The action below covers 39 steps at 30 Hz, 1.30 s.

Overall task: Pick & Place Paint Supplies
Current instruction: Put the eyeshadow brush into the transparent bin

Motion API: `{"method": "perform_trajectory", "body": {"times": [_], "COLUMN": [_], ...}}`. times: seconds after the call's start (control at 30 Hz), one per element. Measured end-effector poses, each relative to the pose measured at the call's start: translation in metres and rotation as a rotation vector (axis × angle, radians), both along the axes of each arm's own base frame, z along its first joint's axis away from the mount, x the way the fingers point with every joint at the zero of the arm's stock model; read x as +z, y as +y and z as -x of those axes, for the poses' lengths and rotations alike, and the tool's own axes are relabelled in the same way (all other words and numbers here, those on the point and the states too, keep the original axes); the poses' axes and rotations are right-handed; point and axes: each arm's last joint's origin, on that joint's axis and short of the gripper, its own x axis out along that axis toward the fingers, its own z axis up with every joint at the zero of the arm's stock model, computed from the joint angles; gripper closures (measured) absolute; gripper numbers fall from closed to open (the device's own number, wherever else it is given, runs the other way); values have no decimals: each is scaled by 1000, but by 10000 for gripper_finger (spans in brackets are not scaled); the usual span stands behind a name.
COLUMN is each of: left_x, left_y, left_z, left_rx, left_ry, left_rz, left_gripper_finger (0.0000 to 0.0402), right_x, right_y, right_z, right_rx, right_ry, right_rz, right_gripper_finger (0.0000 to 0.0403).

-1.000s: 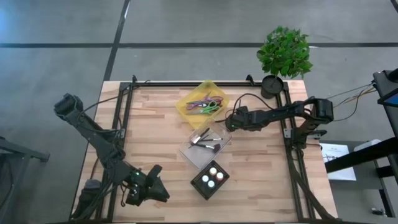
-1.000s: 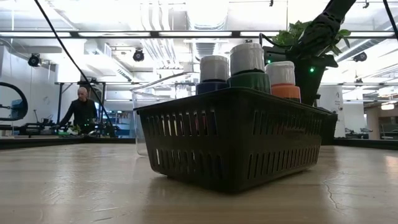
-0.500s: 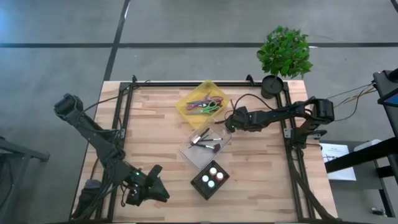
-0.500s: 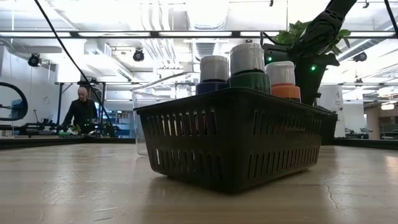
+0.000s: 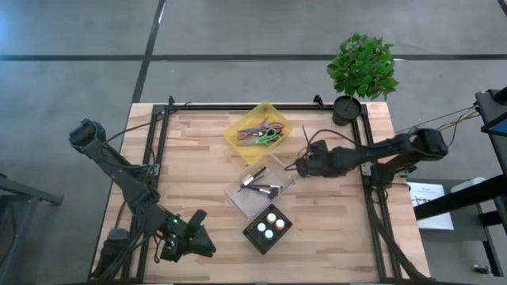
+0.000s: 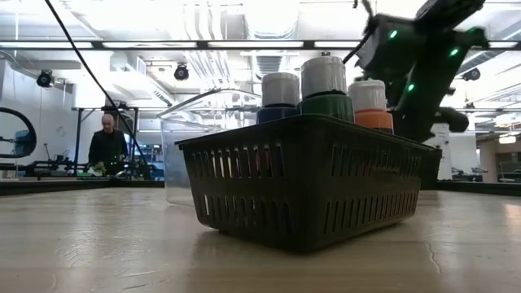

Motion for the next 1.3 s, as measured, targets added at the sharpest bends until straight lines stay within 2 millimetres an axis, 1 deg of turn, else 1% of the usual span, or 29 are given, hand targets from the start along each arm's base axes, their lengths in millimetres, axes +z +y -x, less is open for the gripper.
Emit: {"method": "perform_trajectory", "body": {"times": [0.17, 0.3, 0.43, 0.53, 0.63, 0.8, 0.9, 1.0, 1.17, 1.3], "left_x": [0, 0, 0, 0, 0, 0, 0, 0, 0, 0], "left_y": [0, 0, 0, 0, 0, 0, 0, 0, 0, 0], "left_z": [0, 0, 0, 0, 0, 0, 0, 0, 0, 0], "left_rx": [0, 0, 0, 0, -1, 0, 0, 0, 0, 0], "left_ry": [0, 0, 0, -1, -2, -2, -2, -2, -2, -2], "left_rz": [0, 0, 0, 0, -1, -2, -2, -2, -2, -2], "left_gripper_finger": [283, 283, 283, 283, 283, 283, 283, 283, 283, 283], "right_x": [20, 36, 48, 54, 59, 67, 66, 59, 43, 37], "right_y": [20, 41, 63, 74, 82, 90, 91, 90, 82, 80], "right_z": [12, 18, 20, 15, 4, -17, -26, -33, -44, -50], "right_rx": [27, 131, 254, 372, 508, 767, 905, 977, 990, 1015], "right_ry": [-96, -194, -289, -326, -347, -301, -226, -147, -70, -78], "right_rz": [69, 130, 173, 200, 239, 297, 309, 325, 314, 286], "right_gripper_finger": [395, 395, 395, 395, 395, 395, 395, 395, 395, 395]}}
